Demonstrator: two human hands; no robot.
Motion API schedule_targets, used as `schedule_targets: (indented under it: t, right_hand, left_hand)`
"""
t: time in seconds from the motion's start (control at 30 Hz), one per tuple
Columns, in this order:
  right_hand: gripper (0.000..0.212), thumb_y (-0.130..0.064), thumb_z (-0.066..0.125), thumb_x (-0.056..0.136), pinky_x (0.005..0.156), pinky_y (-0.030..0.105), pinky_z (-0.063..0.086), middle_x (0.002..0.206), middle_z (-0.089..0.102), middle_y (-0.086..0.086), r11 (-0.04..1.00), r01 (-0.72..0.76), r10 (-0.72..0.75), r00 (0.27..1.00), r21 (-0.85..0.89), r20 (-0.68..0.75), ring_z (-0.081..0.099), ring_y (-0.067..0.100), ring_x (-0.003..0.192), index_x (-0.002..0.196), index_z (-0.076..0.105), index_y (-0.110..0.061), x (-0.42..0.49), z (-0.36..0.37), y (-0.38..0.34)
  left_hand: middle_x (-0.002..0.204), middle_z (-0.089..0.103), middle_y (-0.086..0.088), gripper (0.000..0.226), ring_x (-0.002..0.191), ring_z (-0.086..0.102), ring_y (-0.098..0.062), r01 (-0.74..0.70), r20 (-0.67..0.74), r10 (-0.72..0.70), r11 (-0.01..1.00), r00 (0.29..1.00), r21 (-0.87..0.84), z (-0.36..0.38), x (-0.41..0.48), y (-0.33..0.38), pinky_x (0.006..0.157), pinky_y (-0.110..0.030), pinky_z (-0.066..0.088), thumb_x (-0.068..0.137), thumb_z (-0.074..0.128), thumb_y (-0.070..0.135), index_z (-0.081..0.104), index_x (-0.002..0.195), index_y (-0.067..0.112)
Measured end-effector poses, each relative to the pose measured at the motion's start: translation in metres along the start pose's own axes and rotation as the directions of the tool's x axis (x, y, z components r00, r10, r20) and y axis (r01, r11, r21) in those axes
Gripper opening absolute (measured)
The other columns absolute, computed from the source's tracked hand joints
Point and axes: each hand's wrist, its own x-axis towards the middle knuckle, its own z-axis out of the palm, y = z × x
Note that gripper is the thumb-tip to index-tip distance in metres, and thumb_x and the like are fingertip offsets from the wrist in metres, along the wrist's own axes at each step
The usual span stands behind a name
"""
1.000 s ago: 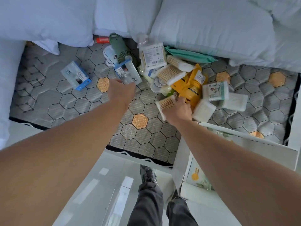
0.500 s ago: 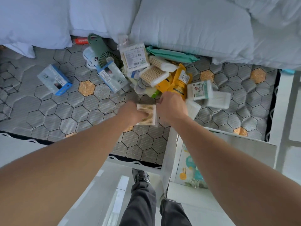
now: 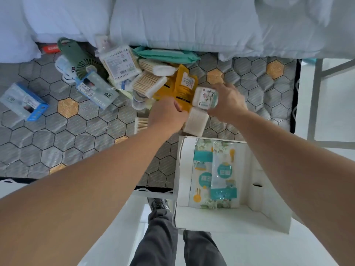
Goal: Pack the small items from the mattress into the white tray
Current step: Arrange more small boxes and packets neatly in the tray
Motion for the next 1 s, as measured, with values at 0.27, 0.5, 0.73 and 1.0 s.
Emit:
schedule_targets:
  t: [0.27, 0.5, 0.73, 1.0]
  right_hand:
    - [0.076, -0.004, 0.09, 0.068, 0.057, 0.029, 0.057, 0.104, 0.057, -0.003, 0.76, -0.269, 0.21, 0.963, 0.591, 0.168, 0.062, 0.014, 0.085, 0.128, 0.05, -0.029, -0.023, -0.019, 0.044]
    - [0.045, -0.006, 0.083, 0.079, 0.071, 0.036, 0.063, 0.113, 0.067, 0.008, 0.487, -0.308, 0.195, 0.95, 0.817, 0.242, 0.073, 0.026, 0.096, 0.115, 0.062, -0.025, -0.036, -0.021, 0.085]
    - [0.049, -0.007, 0.084, 0.076, 0.07, 0.024, 0.053, 0.107, 0.078, 0.01, 0.136, -0.344, 0.114, 0.937, 0.929, 0.33, 0.072, 0.021, 0.1, 0.121, 0.064, -0.008, -0.052, -0.032, 0.112]
    - [0.034, -0.014, 0.072, 0.089, 0.091, 0.054, 0.058, 0.101, 0.069, 0.007, -0.333, -0.304, -0.074, 0.952, 0.892, 0.297, 0.068, 0.021, 0.096, 0.119, 0.054, -0.011, -0.086, -0.054, 0.121]
  left_hand:
    - [0.124, 0.059, -0.006, 0.072, 0.109, 0.058, -0.027, -0.051, 0.269, -0.028, 0.958, 0.963, 0.281, 0.041, 0.025, 0.04, 0.075, -0.035, 0.045, 0.078, 0.077, 0.05, 0.047, 0.133, 0.014]
    - [0.127, 0.059, -0.007, 0.097, 0.11, 0.059, -0.03, -0.148, 0.321, -0.027, 0.848, 0.947, 0.509, 0.062, 0.03, 0.047, 0.081, -0.041, 0.054, 0.062, 0.074, 0.077, 0.047, 0.136, 0.02]
    - [0.125, 0.056, -0.001, 0.079, 0.106, 0.062, -0.023, 0.216, 0.267, -0.144, 0.94, 0.953, -0.265, 0.04, 0.028, 0.059, 0.084, -0.04, 0.061, 0.075, 0.085, 0.02, 0.045, 0.142, 0.014]
    - [0.13, 0.058, -0.016, 0.067, 0.106, 0.071, -0.035, 0.182, 0.352, 0.242, 0.528, 0.904, -0.829, -0.015, -0.035, 0.085, 0.081, -0.046, 0.062, 0.076, 0.063, -0.022, 0.049, 0.124, 0.023]
